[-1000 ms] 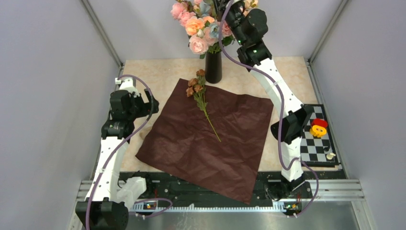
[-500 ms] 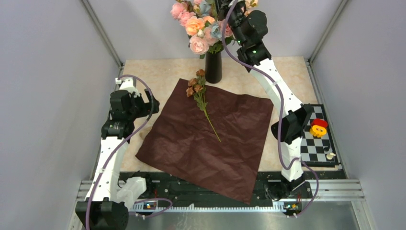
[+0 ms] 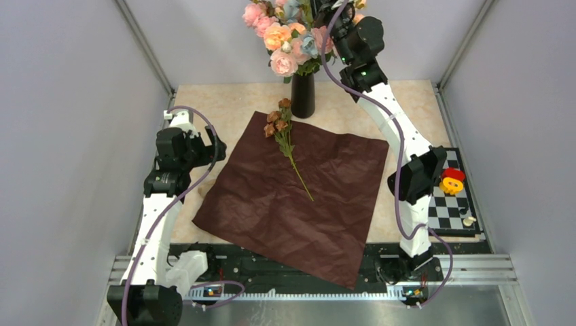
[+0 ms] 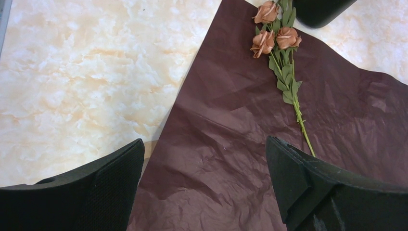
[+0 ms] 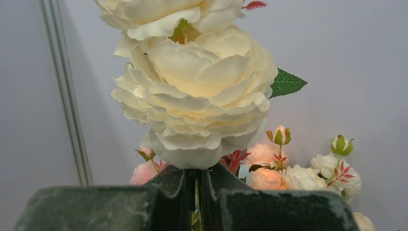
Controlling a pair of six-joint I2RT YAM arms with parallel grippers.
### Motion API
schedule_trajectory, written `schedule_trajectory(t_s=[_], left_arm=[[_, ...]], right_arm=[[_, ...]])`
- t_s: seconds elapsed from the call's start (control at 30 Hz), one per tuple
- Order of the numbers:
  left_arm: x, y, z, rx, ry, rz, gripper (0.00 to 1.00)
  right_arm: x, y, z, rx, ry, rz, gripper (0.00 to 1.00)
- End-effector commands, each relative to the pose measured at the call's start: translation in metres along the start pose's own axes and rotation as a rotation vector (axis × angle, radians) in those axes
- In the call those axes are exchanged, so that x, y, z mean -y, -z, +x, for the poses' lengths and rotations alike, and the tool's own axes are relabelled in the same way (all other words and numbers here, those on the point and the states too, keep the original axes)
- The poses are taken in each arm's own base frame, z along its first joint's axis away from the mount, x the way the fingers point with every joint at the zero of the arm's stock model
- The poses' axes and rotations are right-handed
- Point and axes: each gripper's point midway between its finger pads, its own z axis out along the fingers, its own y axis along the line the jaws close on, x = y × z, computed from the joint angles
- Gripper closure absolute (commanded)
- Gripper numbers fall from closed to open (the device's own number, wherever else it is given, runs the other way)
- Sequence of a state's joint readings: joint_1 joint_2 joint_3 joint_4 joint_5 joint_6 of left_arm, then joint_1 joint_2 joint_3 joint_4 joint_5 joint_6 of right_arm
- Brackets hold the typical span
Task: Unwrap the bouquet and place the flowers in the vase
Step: Insert the fake flower into the vase.
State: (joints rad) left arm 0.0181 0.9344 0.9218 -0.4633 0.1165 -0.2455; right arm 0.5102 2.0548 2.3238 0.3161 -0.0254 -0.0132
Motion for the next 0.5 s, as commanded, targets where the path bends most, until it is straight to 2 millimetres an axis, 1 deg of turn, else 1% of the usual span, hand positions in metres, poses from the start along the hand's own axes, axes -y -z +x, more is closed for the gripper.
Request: schedule_trajectory(t_s=[0.0, 0.1, 0.2, 0.27, 0.4, 0.47], left_arm=[[0.002, -0.004, -0.007, 0.03, 0.009, 0.016, 0.01], [0.003, -0.005, -0.006, 0.026, 0.01, 0.02, 0.01], [0.003, -0.005, -0.006, 0.025, 0.011, 0.022, 0.01], [0.003, -0.005, -0.007, 0.026, 0.011, 0.021, 0.01], [0.003, -0.005, -0.006, 0.025, 0.011, 0.021, 0.01], [0.003, -0.004, -0.007, 0.027, 0.01, 0.02, 0.01]], right_arm=[[0.006, 0.005, 0.007, -0.011, -0.056, 0.003, 1.0], [0.008, 0.008, 0.019, -0.034, -0.059, 0.006, 1.0], [0.008, 0.009, 0.024, -0.044, -0.062, 0.005, 1.0], [0.007, 0.008, 0.021, -0.037, -0.067, 0.001, 1.0], [0.006, 0.007, 0.01, -0.005, -0.091, 0.001, 1.0], [0.006, 0.007, 0.009, 0.005, -0.11, 0.002, 1.0]])
